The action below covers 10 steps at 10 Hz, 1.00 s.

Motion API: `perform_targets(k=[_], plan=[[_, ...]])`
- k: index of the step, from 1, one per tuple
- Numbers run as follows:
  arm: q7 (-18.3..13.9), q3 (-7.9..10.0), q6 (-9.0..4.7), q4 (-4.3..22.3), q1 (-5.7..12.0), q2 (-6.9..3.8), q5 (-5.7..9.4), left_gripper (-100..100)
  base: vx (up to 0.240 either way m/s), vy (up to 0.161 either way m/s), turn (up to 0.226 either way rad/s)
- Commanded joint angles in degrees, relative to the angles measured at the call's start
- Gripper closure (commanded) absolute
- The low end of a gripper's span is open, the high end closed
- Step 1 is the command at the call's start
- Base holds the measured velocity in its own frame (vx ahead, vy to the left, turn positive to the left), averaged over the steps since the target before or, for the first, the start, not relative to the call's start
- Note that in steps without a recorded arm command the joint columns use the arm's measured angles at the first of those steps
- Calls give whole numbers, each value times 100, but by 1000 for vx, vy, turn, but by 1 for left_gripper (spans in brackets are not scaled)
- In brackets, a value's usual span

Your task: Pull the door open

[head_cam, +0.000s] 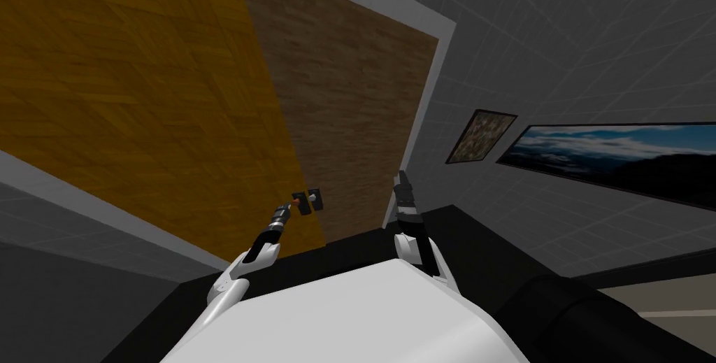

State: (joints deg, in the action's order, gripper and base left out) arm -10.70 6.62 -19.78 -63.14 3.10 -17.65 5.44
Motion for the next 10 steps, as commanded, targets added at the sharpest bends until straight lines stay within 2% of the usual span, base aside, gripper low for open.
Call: perform_targets(k=[1,2,5,7,8,9,10], plan=[[-35,53,-16,39,-102,-97,20,100,-205,103,105],[-40,6,13,-87,-148,-66,12,-100,-206,84,32],[-122,-182,-18,-233,-194,-52,-2,-100,-185,23,-52],[-172,-327,-39,-337,-199,-23,-16,-100,-181,-65,-82],[-137,-278,-45,-274,-182,-13,-17,-100,-63,-34,-14],[-124,-116,-25,-180,-266,-111,8,-100,-39,37,187],[-113,-28,-13,-131,-306,-160,21,-100,-27,71,246]])
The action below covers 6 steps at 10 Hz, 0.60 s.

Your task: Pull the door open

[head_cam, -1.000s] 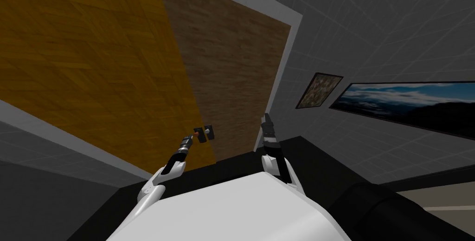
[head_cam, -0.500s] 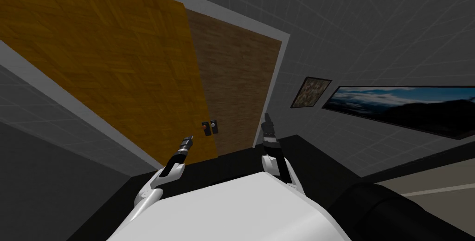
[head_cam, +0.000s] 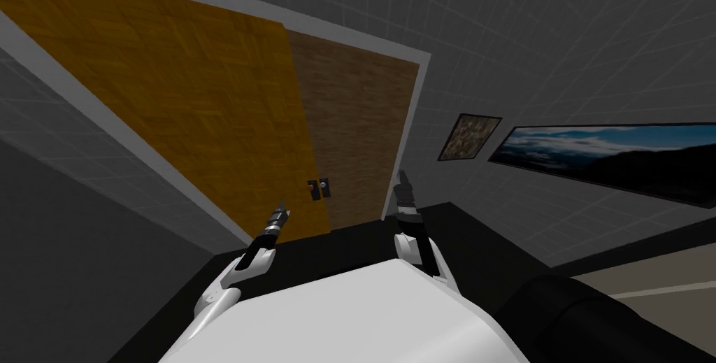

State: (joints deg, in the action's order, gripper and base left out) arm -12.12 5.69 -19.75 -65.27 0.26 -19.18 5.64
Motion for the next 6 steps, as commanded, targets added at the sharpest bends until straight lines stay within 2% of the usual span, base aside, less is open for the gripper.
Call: perform_targets(k=[1,2,3,6], plan=[[44,162,-1,138,-56,-56,14,-100,21,88,151],[66,243,11,192,-51,-78,23,-100,115,79,52],[71,244,11,196,-36,-70,22,-100,160,21,-17],[85,160,1,168,89,23,4,-100,189,-2,-88]])
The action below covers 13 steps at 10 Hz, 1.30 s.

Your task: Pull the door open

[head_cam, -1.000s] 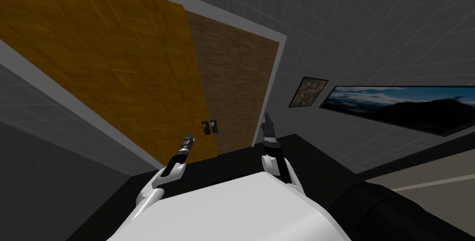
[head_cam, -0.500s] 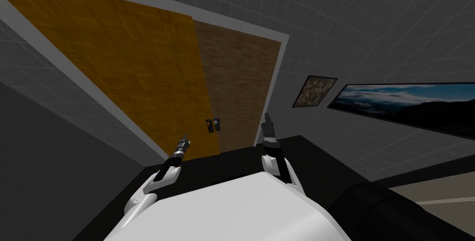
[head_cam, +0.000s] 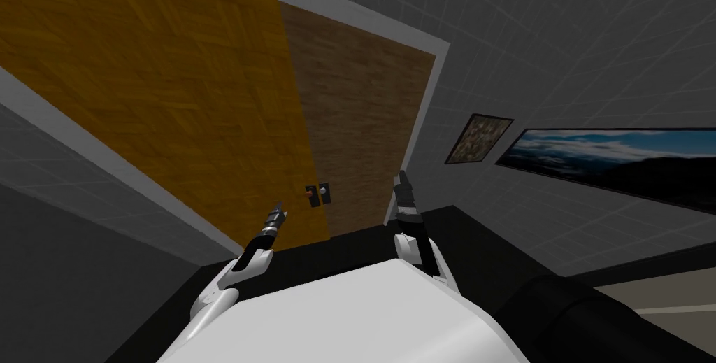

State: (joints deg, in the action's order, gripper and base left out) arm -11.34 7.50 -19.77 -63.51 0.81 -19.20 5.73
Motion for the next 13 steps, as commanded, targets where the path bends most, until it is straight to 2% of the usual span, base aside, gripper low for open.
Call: perform_targets(k=[1,3,4,5,10,11,13], plan=[[10,-95,-6,-39,112,91,-19,-100,192,-89,-166],[12,-218,-22,-93,230,193,-41,-100,201,-157,-168],[11,-168,76,-223,135,168,-33,-100,92,-81,-24],[11,-168,76,-223,135,168,-33,100,-12,8,27],[11,-168,76,-223,135,168,-33,100,-18,12,-10],[0,-125,88,-178,40,111,-23,100,-120,54,73],[-21,-80,85,-153,-32,40,-10,100,-203,113,98]])
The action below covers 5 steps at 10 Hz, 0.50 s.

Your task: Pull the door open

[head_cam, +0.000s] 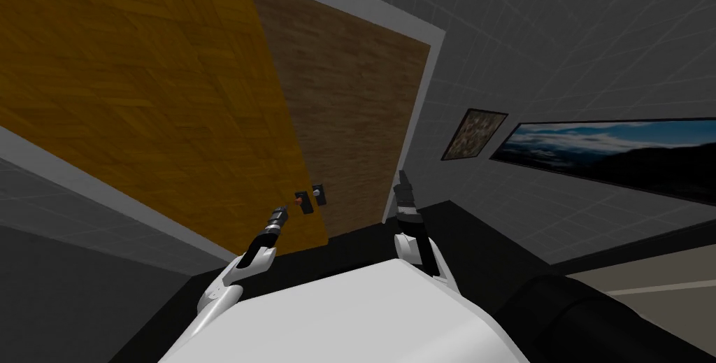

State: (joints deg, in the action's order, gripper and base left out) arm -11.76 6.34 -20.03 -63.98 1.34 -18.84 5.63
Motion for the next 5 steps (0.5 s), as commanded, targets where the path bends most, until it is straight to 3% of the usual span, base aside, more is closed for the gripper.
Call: perform_targets(k=[1,2,5], plan=[[-7,53,101,-93,-142,-59,10,100,-218,80,70],[-53,-82,23,-138,-115,-35,-3,-100,-185,38,-68],[-161,-348,-31,-344,-156,-24,-27,-100,-191,-28,-110]])
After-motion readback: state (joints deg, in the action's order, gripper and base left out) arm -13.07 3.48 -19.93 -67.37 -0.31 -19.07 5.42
